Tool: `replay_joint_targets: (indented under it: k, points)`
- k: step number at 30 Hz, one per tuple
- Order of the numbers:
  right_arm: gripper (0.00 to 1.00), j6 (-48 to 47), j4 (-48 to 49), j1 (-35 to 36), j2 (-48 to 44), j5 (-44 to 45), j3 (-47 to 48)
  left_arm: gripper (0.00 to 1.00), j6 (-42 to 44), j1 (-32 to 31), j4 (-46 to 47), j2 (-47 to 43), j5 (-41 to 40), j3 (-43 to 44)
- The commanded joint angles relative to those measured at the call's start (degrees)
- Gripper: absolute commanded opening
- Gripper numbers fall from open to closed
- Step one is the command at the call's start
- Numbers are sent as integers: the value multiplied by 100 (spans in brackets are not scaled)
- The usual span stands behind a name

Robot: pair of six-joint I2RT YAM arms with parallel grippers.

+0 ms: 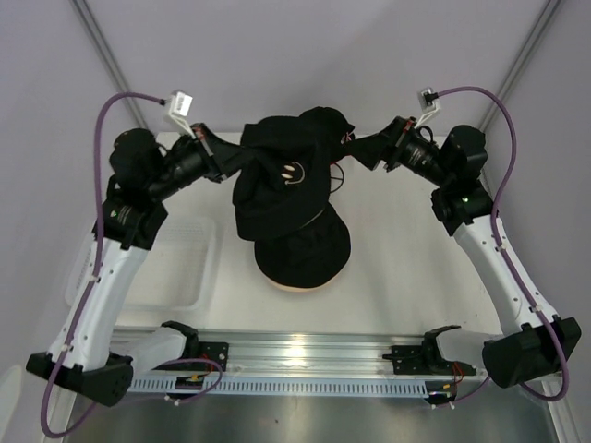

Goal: Stack the hats

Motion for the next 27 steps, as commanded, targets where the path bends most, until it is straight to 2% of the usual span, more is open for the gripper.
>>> replay_joint_targets:
  k: [1, 6, 13, 19, 22, 23, 25, 26, 27]
  points:
    - [99, -111, 170, 333, -249, 15, -32, 1, 72, -432, 104, 285, 396, 311]
    - [99, -84, 90, 457, -293, 288, -452, 1, 300, -697, 200, 487, 791, 267]
    - [99, -383, -190, 474, -232, 561, -603, 1, 845, -706, 174, 698, 1829, 232]
    - [97, -94, 99, 483, -82, 157, -639, 1, 908, -706, 270, 821, 2031, 73]
    - [80, 38, 161, 466, -47, -106, -630, 1, 1064, -706, 297, 900, 1813, -6]
    - [65, 117, 170, 474, -38, -177, -630, 1, 1118, -706, 219, 935, 1733, -15]
    - [44, 170, 48, 474, -73, -308, -630, 1, 1258, -706, 139, 1032, 1523, -6]
    - [12, 170, -5, 474, -108, -309, -673, 1, 1294, -706, 122, 1067, 1461, 3]
    - [0, 179, -84, 474, -169, -266, -726, 1, 1346, -706, 34, 1102, 1390, 38]
